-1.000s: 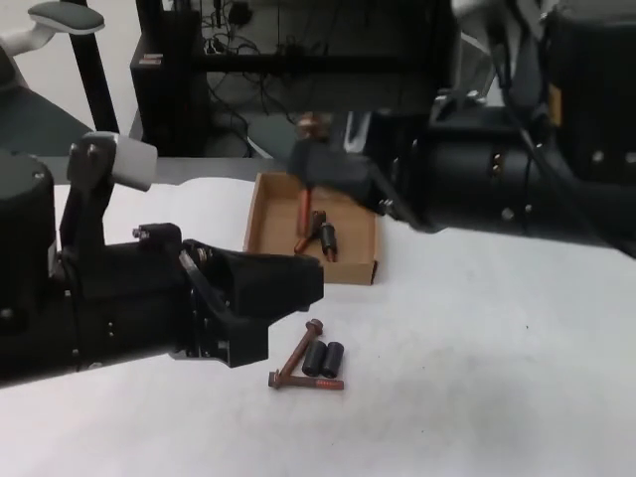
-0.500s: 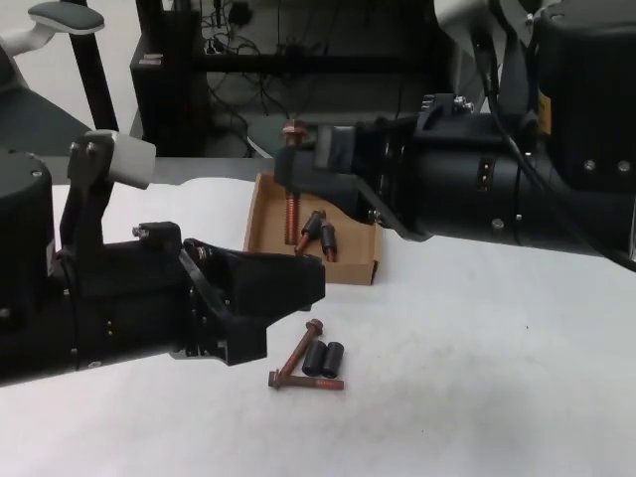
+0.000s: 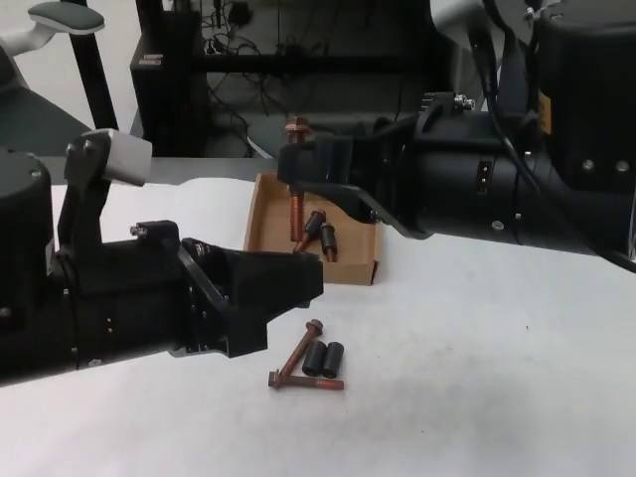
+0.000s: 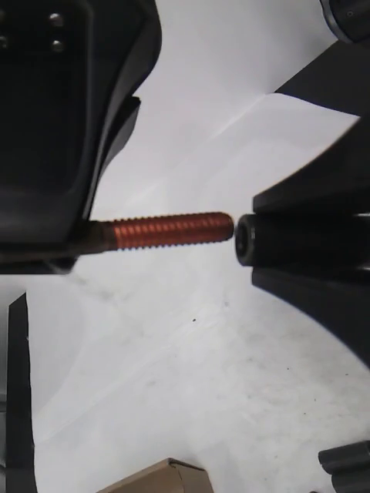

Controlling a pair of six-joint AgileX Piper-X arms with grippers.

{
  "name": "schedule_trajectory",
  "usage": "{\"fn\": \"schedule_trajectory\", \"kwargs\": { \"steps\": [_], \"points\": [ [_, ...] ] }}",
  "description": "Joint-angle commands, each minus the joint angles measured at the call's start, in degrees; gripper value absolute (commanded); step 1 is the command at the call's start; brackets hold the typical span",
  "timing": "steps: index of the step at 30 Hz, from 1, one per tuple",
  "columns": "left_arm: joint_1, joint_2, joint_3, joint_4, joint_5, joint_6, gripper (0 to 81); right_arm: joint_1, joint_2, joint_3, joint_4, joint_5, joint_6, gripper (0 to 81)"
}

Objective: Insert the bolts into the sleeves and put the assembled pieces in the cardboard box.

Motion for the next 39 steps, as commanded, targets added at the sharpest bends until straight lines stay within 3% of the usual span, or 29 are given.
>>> {"fn": "schedule_trajectory", "kwargs": {
  "steps": [1, 31, 39],
  "points": [
    [0.0, -1.4, -0.1, -1.1, -0.1, -0.4, 1.7, -0.3, -0.2, -0.5, -0.6, 0.5, -0.6, 0.4],
    [0.3, -2.4, -0.3, -2.4, -4.1, -0.5, 1.7, -0.3, -0.2, -0.5, -0.5, 0.5, -1.5, 0.4],
    [0.3, -2.4, -0.3, -4.5, -4.0, -2.2, 1.7, -0.2, -0.2, -0.5, -0.5, 4.0, -0.8, 0.4]
  ]
}}
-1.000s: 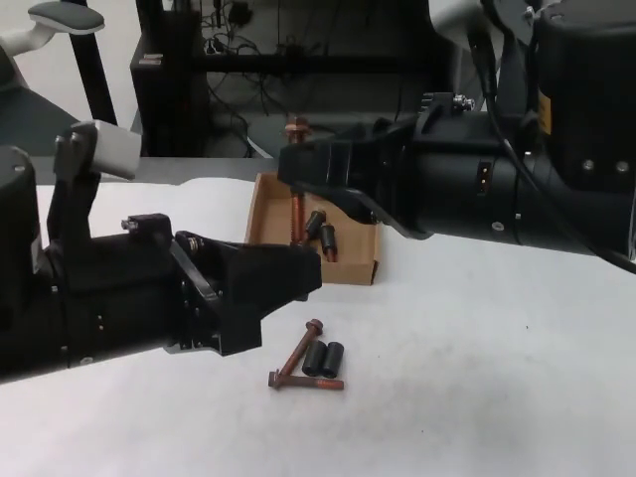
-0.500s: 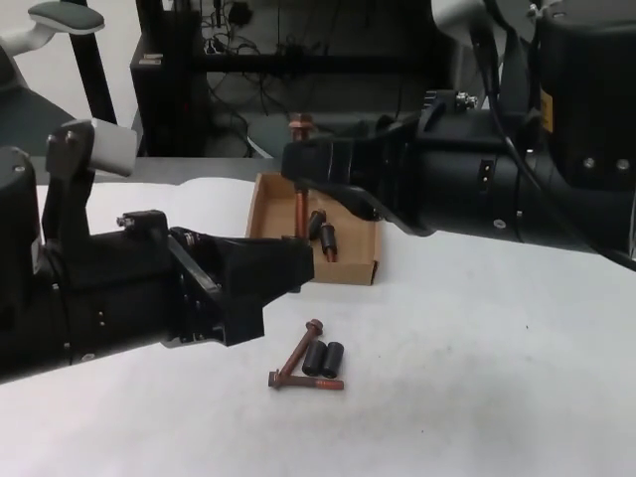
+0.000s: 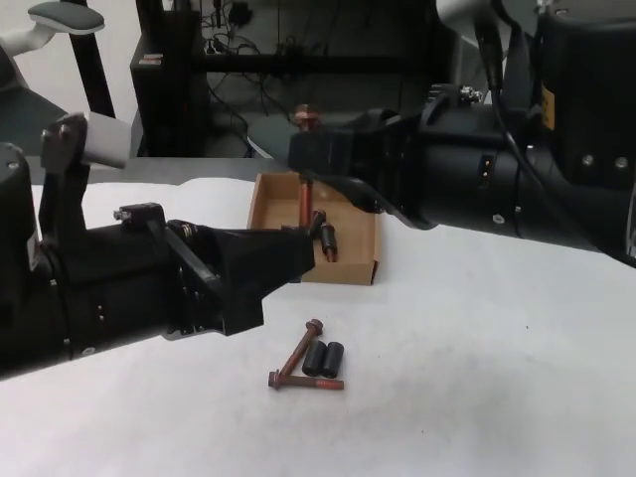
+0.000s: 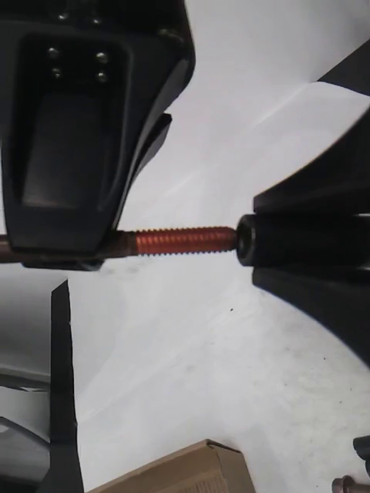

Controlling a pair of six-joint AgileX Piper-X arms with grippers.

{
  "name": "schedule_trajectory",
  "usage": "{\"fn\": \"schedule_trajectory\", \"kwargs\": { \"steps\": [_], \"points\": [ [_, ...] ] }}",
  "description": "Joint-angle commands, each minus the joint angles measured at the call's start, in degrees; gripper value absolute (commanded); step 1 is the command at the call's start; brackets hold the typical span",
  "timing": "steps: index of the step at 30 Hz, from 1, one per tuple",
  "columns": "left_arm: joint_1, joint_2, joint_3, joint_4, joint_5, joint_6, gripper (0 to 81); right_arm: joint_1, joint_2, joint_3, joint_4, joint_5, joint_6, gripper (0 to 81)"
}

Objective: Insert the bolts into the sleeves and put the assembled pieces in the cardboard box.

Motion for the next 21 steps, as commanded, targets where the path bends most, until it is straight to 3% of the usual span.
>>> {"fn": "schedule_trajectory", "kwargs": {
  "steps": [1, 21],
  "points": [
    [0.1, -0.9, -0.3, -2.3, -0.3, -0.4, 1.7, 0.0, -0.2, -0.5, -0.1, 0.4, 1.3, 0.4],
    [0.1, -0.9, -0.3, -2.3, -0.3, -0.4, 1.7, 0.3, -0.2, -0.5, -1.7, 0.3, 6.6, 0.4]
  ]
}}
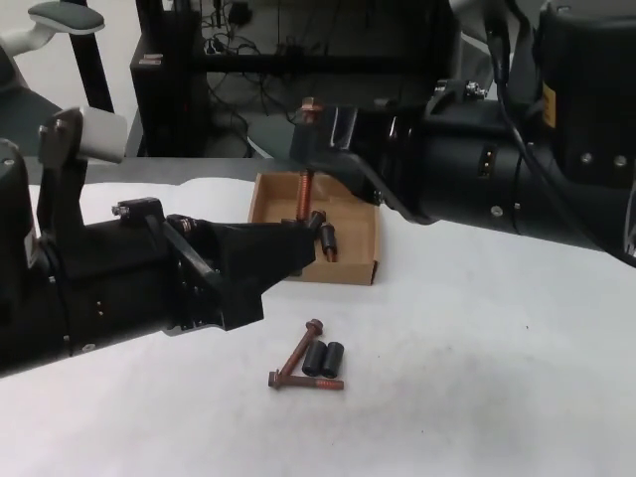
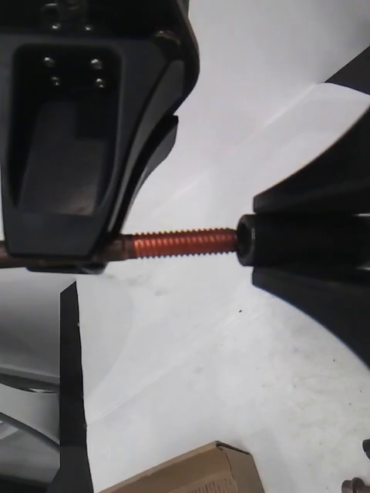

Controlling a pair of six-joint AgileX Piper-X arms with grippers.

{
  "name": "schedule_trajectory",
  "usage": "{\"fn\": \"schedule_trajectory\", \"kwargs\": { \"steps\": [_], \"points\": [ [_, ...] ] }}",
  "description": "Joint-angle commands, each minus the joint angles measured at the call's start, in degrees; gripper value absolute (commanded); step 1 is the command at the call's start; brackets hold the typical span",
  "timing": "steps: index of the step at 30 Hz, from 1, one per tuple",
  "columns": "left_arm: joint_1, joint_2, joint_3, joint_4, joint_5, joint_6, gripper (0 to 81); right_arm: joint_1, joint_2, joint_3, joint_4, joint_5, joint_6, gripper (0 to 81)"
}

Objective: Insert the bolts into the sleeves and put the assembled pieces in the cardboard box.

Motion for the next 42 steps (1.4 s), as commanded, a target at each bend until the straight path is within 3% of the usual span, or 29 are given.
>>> {"fn": "schedule_trajectory", "kwargs": {
  "steps": [1, 17, 31, 42],
  "points": [
    [0.1, -0.9, -0.3, -1.6, -0.3, 0.0, 1.7, 0.5, -0.2, -0.5, -0.9, -0.4, 0.6, 0.4],
    [0.1, -0.9, -0.3, -2.8, -1.0, 1.6, 1.7, 2.9, 0.1, -0.1, 0.6, -0.8, 1.2, 0.4],
    [0.1, -0.9, -0.3, -3.7, -2.9, 2.8, 1.7, 10.6, 0.1, -0.1, 3.2, -0.3, -6.6, 0.4],
    [0.1, -0.9, -0.3, -3.7, -2.9, 5.5, 1.7, 11.9, 0.1, -0.1, 3.5, 0.7, -6.9, 0.4]
  ]
}}
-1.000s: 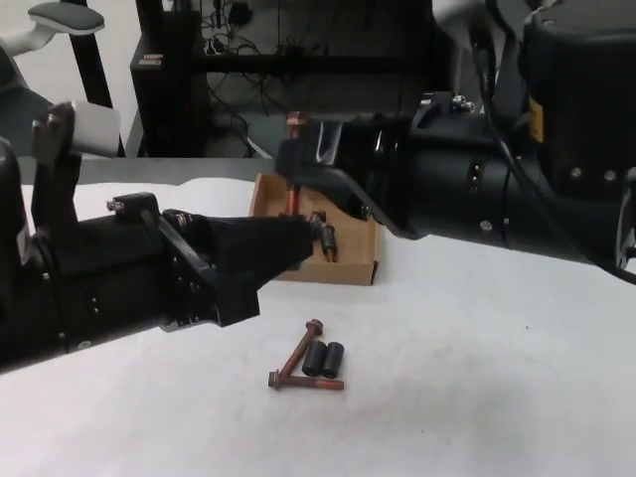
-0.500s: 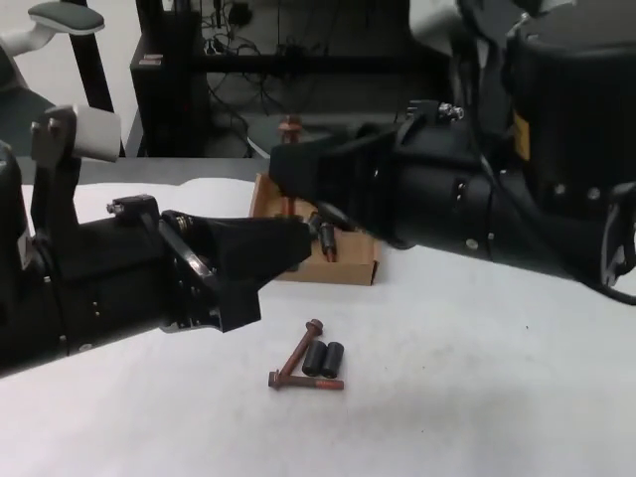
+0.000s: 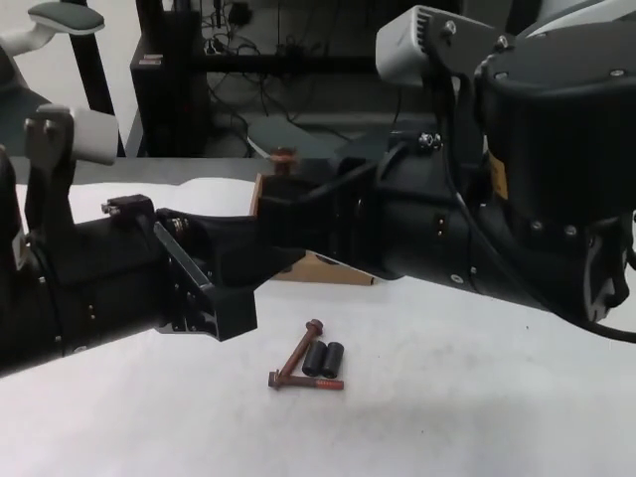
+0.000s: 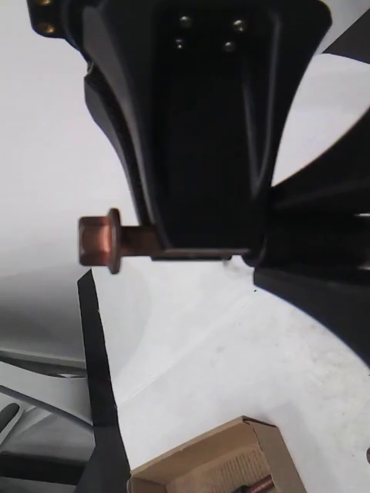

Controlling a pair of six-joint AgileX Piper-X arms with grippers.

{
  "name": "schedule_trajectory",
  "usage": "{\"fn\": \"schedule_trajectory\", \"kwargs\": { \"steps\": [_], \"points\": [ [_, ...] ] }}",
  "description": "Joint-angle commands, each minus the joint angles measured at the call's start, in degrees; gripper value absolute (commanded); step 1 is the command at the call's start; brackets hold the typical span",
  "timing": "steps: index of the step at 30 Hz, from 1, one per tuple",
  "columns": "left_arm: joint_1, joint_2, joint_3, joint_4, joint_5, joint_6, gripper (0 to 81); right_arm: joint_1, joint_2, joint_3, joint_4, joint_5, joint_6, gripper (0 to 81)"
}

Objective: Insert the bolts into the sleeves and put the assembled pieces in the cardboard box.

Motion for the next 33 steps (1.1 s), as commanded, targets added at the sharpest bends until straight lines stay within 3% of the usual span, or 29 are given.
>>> {"fn": "schedule_trajectory", "kwargs": {
  "steps": [1, 5, 7, 11, 12, 33],
  "points": [
    [0.1, 0.0, -0.8, -3.1, -1.3, 0.8, 1.7, 2.5, 0.1, -0.3, -0.2, -9.1, 0.3, 0.4],
    [0.1, 0.0, -0.8, -3.1, -1.3, 0.8, 1.7, 2.5, 0.1, -0.3, -0.2, -9.1, 0.3, 1.0],
    [0.1, 0.0, -0.8, -3.1, -1.3, 0.8, 1.7, 2.5, 0.1, -0.3, -0.2, -9.1, 0.3, 12.0],
    [0.1, 0.0, -0.8, -3.1, -1.3, 0.8, 1.7, 2.5, 0.1, -0.3, -0.2, -8.1, 1.2, 64.4],
    [0.1, 0.0, -0.8, -3.1, -1.3, 0.8, 1.7, 2.5, 0.1, -0.3, -0.2, -7.0, 2.0, 70.0],
    [0.1, -4.4, -0.8, -3.1, -3.0, 3.6, 1.7, -1.0, 0.1, -0.4, -0.2, -6.1, 1.7, 70.0]
  ]
}}
